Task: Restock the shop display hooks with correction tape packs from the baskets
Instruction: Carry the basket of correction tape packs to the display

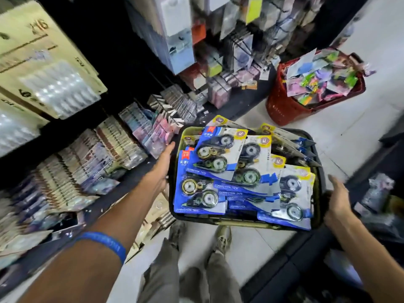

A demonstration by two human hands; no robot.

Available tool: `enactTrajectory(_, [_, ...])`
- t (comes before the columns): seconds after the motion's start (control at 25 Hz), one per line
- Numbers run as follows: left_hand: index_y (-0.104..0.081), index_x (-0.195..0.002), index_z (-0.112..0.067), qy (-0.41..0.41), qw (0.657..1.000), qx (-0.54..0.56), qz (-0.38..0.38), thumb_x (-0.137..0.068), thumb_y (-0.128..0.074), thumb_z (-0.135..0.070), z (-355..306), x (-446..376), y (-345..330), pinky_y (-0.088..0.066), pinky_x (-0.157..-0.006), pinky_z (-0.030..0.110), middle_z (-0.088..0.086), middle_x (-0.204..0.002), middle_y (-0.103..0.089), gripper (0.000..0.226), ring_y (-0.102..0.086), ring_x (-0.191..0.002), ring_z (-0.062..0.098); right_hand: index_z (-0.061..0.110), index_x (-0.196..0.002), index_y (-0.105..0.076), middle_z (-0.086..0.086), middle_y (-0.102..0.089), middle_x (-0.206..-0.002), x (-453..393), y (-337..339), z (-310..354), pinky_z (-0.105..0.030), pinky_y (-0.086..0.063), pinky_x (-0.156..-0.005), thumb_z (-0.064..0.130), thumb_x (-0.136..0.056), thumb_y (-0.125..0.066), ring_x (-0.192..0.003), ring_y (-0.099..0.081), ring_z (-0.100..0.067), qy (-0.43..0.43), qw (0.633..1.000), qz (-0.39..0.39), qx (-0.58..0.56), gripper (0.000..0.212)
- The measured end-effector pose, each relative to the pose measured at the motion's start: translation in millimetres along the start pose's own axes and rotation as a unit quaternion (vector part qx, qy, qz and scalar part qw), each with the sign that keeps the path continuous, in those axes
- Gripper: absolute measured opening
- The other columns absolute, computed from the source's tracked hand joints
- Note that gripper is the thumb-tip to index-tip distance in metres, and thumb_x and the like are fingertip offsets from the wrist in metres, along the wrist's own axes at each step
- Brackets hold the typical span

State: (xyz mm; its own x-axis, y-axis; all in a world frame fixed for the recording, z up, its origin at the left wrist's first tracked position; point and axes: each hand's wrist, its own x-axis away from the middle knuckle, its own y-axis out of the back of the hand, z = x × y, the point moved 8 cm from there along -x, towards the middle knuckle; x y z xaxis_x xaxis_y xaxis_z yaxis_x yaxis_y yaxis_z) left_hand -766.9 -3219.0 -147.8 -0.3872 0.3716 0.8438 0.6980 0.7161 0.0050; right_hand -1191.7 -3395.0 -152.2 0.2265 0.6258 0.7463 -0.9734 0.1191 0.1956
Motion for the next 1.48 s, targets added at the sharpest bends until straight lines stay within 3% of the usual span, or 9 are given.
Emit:
enactTrajectory(0.16, [-0.066, -0.088, -0.019, -0.011, 0.999, -0.030, -0.022, -0.101, -0.041, -0.060, 20, -96, -18, -0.042, -0.061, 0.032, -0.006, -0.055, -0.070, 0.050, -0.065, -0.044, 0.006, 0.011, -0.088, -0.065, -0.005, -0.073, -0.066, -38, -48, -11, -0.032, -0.045, -0.063, 0.052, -0.099, -0.041, -0.052, -0.067, -0.022, -0.031, 0.999, -0.008, 0.024, 0.049])
enactTrajectory(0.28, [-0.072, -0.084, -0.021, 0.018, 0.999, -0.036, -0.020, -0.096, -0.046, -0.066, 61, -190, -26, -0.048, -0.068, 0.030, 0.000, -0.068, -0.075, 0.053, -0.070, -0.062, 0.017, 0.014, -0.077, -0.057, -0.006, -0.062, -0.062, -114, -73, -49, -0.030, -0.040, -0.059, 0.044, -0.101, -0.042, -0.061, -0.054, -0.019, -0.013, 0.998, -0.039, 0.047, 0.041])
enactTrajectory(0.44, [-0.069, -0.076, -0.020, 0.039, 0.996, -0.070, -0.026, -0.098, -0.052, -0.054, 115, -288, -29, -0.042, -0.057, 0.027, -0.002, -0.058, -0.070, 0.043, -0.065, -0.051, 0.014, 0.019, -0.072, -0.056, -0.001, -0.053, -0.063, -218, -95, -122, -0.031, -0.035, -0.057, 0.049, -0.094, -0.051, -0.064, -0.046, -0.016, -0.029, 0.994, -0.041, 0.095, 0.038])
enactTrajectory(1.0, [-0.067, -0.078, -0.016, 0.072, 0.987, -0.138, -0.026, -0.096, -0.053, -0.051, 221, -459, -32, -0.047, -0.083, 0.033, 0.000, -0.059, -0.071, 0.042, -0.066, -0.062, 0.016, 0.021, -0.082, -0.059, -0.005, -0.053, -0.080, -394, -128, -274, -0.032, -0.035, -0.062, 0.042, -0.094, -0.048, -0.071, -0.048, -0.021, -0.084, 0.981, -0.006, 0.177, 0.026])
enactTrajectory(1.12, [-0.068, -0.080, -0.015, 0.080, 0.992, -0.098, -0.017, -0.100, -0.048, -0.049, 232, -463, -34, -0.049, -0.059, 0.022, 0.002, -0.059, -0.072, 0.045, -0.068, -0.048, 0.014, 0.022, -0.083, -0.063, -0.003, -0.060, -0.081, -403, -135, -282, -0.033, -0.039, -0.066, 0.043, -0.090, -0.053, -0.075, -0.055, -0.021, -0.072, 0.981, -0.006, 0.178, 0.024])
enactTrajectory(1.2, [-0.073, -0.094, -0.013, 0.077, 0.992, -0.100, -0.007, -0.099, -0.049, -0.055, 233, -464, -36, -0.052, -0.056, 0.019, 0.006, -0.076, -0.078, 0.049, -0.073, -0.060, 0.015, 0.021, -0.091, -0.067, -0.003, -0.066, -0.087, -403, -137, -284, -0.032, -0.042, -0.066, 0.045, -0.090, -0.058, -0.078, -0.060, -0.021, -0.067, 0.981, -0.023, 0.178, 0.026])
enactTrajectory(1.32, [-0.061, -0.134, -0.016, 0.043, 0.979, -0.189, -0.058, -0.086, -0.055, -0.071, 225, -464, -29, -0.051, -0.100, 0.039, 0.010, -0.134, -0.066, 0.073, -0.068, -0.113, 0.029, 0.009, -0.125, -0.061, -0.013, -0.064, -0.121, -399, -130, -280, -0.038, -0.049, -0.082, 0.058, -0.084, -0.062, -0.104, -0.062, -0.031, -0.038, 0.967, -0.077, 0.240, 0.063])
enactTrajectory(1.4, [-0.037, -0.156, -0.022, -0.057, 0.945, -0.298, -0.124, -0.094, -0.058, -0.058, 203, -445, -35, -0.036, -0.115, 0.043, 0.006, -0.159, -0.038, 0.075, -0.043, -0.142, 0.029, 0.011, -0.145, -0.044, -0.014, -0.047, -0.146, -383, -129, -265, -0.045, -0.042, -0.107, 0.058, -0.086, -0.062, -0.131, -0.048, -0.033, 0.051, 0.943, -0.114, 0.309, 0.077])
enactTrajectory(1.48, [-0.024, -0.161, -0.026, -0.204, 0.892, -0.393, -0.094, -0.099, -0.056, -0.051, 179, -412, -65, -0.025, -0.122, 0.043, 0.002, -0.167, -0.023, 0.074, -0.025, -0.152, 0.023, 0.018, -0.149, -0.037, -0.007, -0.040, -0.152, -345, -150, -246, -0.040, -0.036, -0.111, 0.046, -0.094, -0.060, -0.139, -0.039, -0.026, 0.182, 0.926, -0.092, 0.317, 0.065])
